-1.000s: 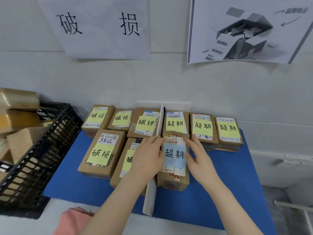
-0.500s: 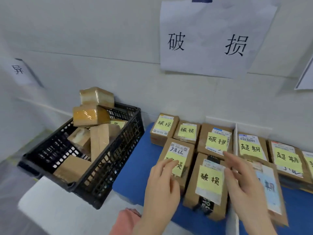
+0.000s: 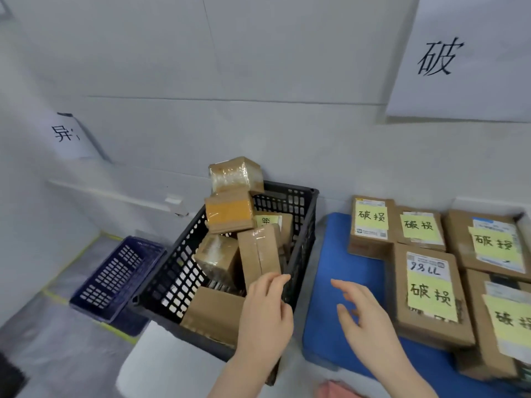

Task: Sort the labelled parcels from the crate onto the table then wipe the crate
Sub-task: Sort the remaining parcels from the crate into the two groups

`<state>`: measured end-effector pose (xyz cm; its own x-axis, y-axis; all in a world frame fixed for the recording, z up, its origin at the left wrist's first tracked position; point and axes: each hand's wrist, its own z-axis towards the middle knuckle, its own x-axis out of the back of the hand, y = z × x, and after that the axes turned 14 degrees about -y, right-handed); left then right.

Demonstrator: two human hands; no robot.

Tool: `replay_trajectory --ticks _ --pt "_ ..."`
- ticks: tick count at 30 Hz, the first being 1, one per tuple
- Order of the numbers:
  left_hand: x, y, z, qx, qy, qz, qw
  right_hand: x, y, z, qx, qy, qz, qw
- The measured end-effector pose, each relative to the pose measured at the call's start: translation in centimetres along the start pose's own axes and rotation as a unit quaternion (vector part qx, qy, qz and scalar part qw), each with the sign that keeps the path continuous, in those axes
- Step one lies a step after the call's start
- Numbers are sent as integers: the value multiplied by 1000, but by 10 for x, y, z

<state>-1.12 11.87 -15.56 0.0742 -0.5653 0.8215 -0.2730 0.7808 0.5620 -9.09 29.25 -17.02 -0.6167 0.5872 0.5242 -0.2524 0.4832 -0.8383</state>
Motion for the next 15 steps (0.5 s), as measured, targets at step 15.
replay_trajectory --ticks 15 --pt "59 -44 35 8 92 -43 995 -16 -33 48 -27 -29 -14 999"
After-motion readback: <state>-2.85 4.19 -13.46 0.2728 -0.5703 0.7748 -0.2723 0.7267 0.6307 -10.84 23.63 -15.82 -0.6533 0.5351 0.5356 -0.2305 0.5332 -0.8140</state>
